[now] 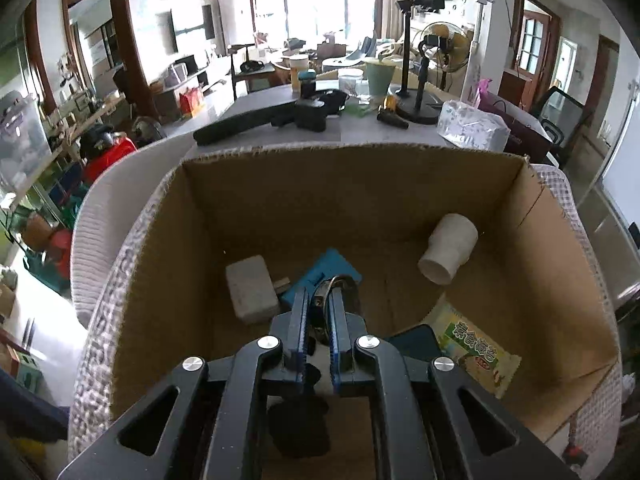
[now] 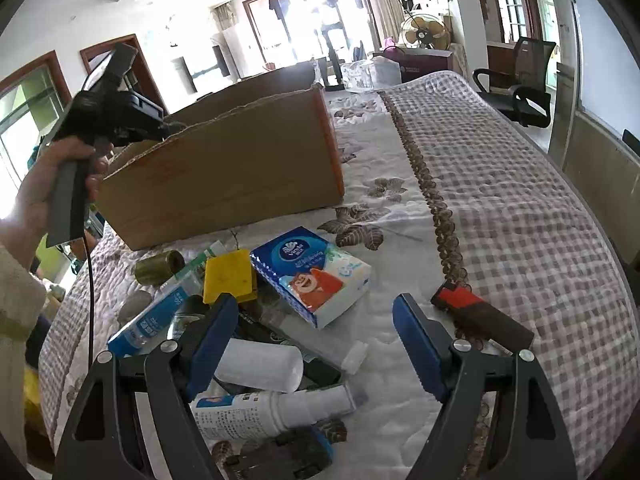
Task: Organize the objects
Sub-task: 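Carry the metal tin into the box and open the left tool, then grasp the green cylindrical roll with the left tool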
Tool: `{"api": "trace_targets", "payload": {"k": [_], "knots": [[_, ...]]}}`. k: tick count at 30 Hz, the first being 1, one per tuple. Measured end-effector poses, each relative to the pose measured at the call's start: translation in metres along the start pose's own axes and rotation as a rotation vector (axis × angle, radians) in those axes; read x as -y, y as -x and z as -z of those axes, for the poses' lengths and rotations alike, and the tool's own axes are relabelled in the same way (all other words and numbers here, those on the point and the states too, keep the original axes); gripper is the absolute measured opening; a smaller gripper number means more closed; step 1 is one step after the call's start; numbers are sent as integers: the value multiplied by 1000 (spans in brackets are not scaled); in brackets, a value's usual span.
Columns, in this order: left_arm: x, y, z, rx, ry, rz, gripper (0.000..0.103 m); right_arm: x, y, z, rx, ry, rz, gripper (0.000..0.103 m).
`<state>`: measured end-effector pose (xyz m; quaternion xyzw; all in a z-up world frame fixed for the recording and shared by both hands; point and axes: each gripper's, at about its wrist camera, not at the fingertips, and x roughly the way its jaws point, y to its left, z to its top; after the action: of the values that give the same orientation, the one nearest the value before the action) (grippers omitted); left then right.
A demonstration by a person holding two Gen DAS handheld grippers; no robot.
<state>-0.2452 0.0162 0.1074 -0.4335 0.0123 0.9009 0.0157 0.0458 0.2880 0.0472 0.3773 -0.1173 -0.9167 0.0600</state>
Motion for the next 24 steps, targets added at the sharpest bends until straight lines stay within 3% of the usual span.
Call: {"api": "trace_targets", "payload": {"k": [2, 6, 8, 11, 15, 20, 24], "knots": [[-6, 1, 5, 0, 23, 24, 48, 2, -1, 0, -3, -6, 4, 103], [-18, 31, 19, 83, 45, 83, 62, 6, -2, 0, 1, -15, 14, 103], [-21, 52, 27, 123, 57, 70, 69, 7, -2, 0, -4, -19, 11, 103], [-27, 96, 62, 198, 112, 81, 80, 9, 0, -1, 0, -29, -3, 103], [-24, 125, 120, 176, 155, 215, 81, 12, 6, -2, 42, -36, -2, 103], [-7, 120, 167, 152, 95, 190, 81, 14, 5, -3, 67, -49, -5, 103], [-12, 112, 177, 146, 123, 235, 81, 5, 11, -3, 86, -25, 33, 103]]}}
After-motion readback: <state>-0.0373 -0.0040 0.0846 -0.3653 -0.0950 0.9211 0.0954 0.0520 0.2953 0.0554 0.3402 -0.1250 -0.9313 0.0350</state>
